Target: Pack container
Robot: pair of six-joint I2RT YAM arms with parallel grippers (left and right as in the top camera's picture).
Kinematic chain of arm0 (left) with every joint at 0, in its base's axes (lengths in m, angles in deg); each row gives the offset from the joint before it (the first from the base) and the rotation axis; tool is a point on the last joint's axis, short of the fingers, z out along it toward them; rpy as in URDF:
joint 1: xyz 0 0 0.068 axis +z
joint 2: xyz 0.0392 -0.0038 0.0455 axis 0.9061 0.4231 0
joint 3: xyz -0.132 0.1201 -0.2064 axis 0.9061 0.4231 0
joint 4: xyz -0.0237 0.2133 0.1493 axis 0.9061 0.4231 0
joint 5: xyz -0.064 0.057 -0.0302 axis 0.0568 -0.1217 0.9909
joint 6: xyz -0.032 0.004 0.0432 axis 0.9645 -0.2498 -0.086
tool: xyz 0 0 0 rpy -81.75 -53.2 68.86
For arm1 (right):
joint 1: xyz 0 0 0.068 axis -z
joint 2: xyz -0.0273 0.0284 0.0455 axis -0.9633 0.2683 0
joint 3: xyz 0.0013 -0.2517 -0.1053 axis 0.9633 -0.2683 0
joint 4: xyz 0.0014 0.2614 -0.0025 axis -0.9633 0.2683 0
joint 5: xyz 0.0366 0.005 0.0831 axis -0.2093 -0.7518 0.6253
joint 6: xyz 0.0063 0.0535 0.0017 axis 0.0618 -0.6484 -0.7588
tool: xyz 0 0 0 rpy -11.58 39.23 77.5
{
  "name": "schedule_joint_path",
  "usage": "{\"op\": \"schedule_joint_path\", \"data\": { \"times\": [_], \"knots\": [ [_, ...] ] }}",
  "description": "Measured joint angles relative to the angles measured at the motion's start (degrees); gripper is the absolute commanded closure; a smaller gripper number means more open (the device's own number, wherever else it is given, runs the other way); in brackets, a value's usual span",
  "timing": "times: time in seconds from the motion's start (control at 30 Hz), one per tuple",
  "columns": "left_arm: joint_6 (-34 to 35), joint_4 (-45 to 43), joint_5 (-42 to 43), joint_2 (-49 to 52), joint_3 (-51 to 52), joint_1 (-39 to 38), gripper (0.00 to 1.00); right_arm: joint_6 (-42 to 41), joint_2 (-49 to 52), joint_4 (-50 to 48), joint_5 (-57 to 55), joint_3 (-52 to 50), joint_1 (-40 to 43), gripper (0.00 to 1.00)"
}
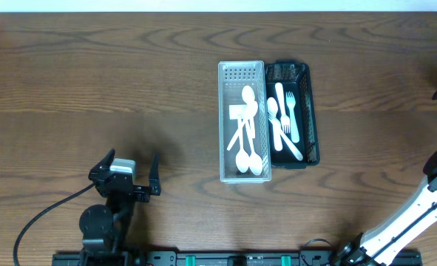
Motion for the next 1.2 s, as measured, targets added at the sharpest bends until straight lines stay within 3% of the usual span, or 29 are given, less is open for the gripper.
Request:
{"op": "schedule_joint_path", "data": {
  "times": [0.3,1.2],
  "knots": [
    [5.25,-6.73,-0.61,-0.5,4.39,2.36,0.02,0.0,0.0,0.0,0.0,0.0,0.0,0.01],
    [6.14,-7.3,-1.7,-0.5,4.66,2.51,0.02,0.0,0.0,0.02,0.0,0.0,0.0,0.01]
  ]
}}
